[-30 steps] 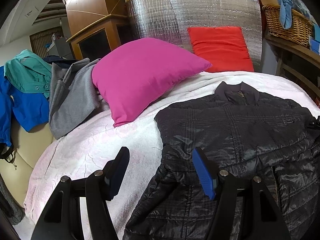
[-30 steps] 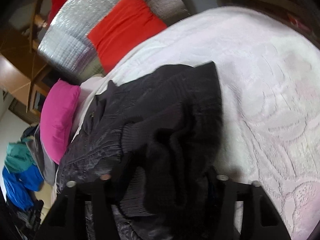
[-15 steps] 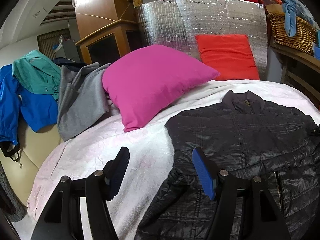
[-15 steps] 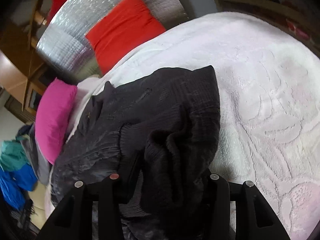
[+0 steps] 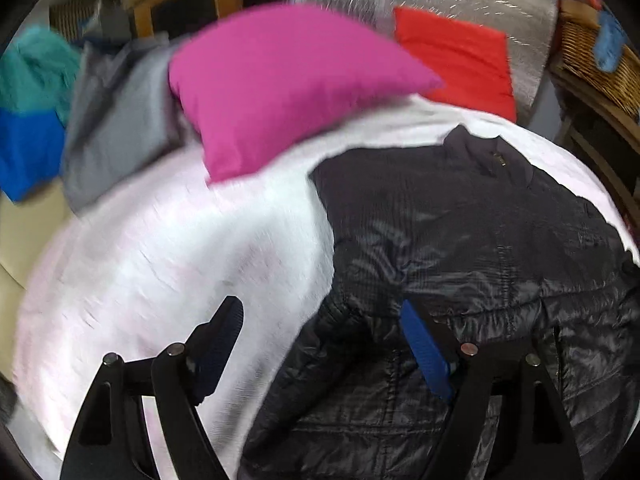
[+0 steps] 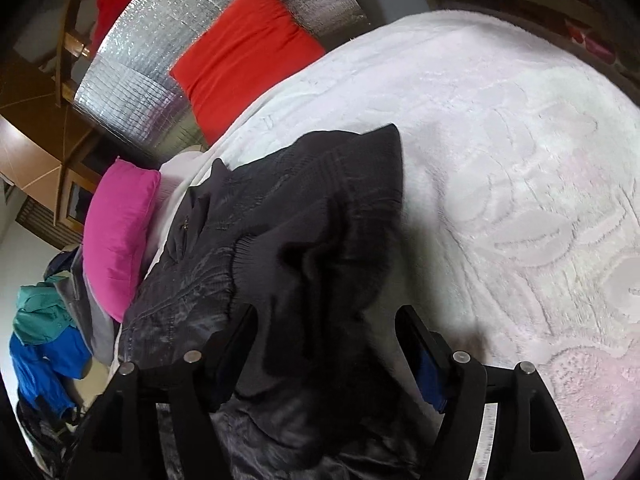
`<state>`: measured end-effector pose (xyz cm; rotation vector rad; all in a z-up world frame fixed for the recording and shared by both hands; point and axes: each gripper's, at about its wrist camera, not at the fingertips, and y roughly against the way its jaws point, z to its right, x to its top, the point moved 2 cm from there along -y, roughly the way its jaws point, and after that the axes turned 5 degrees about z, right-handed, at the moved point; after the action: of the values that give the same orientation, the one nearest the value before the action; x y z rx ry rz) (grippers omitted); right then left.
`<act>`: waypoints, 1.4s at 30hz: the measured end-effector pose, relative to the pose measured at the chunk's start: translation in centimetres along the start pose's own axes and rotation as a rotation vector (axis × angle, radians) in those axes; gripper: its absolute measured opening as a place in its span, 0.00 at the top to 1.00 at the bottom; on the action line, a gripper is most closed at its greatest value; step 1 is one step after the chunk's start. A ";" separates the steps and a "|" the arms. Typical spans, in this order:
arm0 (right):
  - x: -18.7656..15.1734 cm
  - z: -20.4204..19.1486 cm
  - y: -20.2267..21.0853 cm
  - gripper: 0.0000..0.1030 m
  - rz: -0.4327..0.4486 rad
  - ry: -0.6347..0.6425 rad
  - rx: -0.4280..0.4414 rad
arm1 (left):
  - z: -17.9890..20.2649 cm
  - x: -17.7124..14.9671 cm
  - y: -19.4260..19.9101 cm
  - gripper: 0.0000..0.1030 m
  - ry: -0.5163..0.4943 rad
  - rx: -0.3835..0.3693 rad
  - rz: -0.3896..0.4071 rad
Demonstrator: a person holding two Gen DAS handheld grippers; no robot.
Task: Fold large clothes
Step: 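Move the left gripper to the jacket's folded edge, then grasp the jacket hem with both grippers and lift it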
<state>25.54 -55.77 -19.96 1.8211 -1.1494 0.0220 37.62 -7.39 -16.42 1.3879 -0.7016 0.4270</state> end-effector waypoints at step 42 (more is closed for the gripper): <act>-8.9 1.7 15.1 0.30 0.114 0.094 0.105 | -5.7 -5.3 6.3 0.32 0.163 -0.074 0.027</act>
<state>9.13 -52.45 -14.46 1.8232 -1.2030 0.2358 30.79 -0.18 -15.52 1.2594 -0.5973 0.5244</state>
